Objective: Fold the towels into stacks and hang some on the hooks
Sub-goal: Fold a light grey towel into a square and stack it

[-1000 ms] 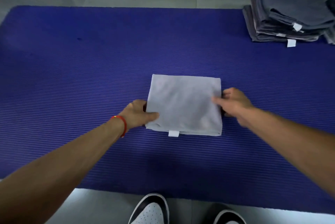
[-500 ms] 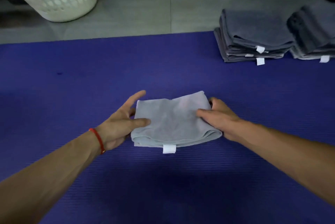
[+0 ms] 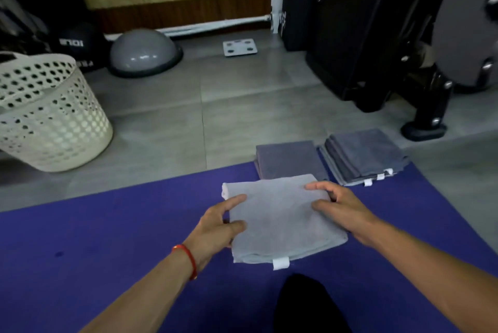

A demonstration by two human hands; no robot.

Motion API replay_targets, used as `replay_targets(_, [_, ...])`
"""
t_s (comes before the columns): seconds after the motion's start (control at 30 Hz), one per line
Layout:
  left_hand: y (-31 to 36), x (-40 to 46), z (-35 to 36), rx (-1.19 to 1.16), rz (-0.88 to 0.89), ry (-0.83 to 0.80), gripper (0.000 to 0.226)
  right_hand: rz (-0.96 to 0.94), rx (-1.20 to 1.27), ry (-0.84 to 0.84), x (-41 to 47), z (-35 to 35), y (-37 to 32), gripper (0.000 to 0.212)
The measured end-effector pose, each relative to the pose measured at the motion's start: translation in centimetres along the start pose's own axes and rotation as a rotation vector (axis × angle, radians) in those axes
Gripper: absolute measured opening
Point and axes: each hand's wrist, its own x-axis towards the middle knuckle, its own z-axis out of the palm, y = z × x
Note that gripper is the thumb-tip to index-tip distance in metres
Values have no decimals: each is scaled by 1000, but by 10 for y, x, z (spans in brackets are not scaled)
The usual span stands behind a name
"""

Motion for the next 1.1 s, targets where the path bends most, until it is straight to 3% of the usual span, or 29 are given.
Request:
replay_targets(0.13, [25, 67, 29, 65, 12, -48, 63, -41, -68, 62, 51, -39, 0, 47])
replay_targets(0.37, [27, 222, 47, 217, 49, 39, 67, -47, -212, 161, 192, -71, 14, 49])
replay_targets(0.43, [12, 257, 48, 305, 13, 103, 65, -18, -354, 85, 230, -64, 39, 59])
replay_targets(0.53, [-15, 285, 52, 535, -61, 200, 68, 73, -812, -4, 267, -32, 70, 79])
replay_targets(0.6, [-33, 300, 56, 585, -29, 195, 75, -34, -921, 16, 278, -1, 76, 79])
replay_targets(0.67, [-45, 318, 58, 695, 18, 111, 84, -81, -901, 9, 289, 30, 82, 82])
replay_targets(0.77, [-58, 340, 60, 704, 35, 17, 91, 33, -893, 23, 307, 61, 104, 83])
replay_targets(0.9, [-68, 355, 59, 698, 6, -1, 94, 23, -865, 125, 317, 77, 125, 86])
replay_targets(1.1, [-70, 365, 59, 709, -81, 9, 96, 37, -840, 102, 324, 76, 123, 85])
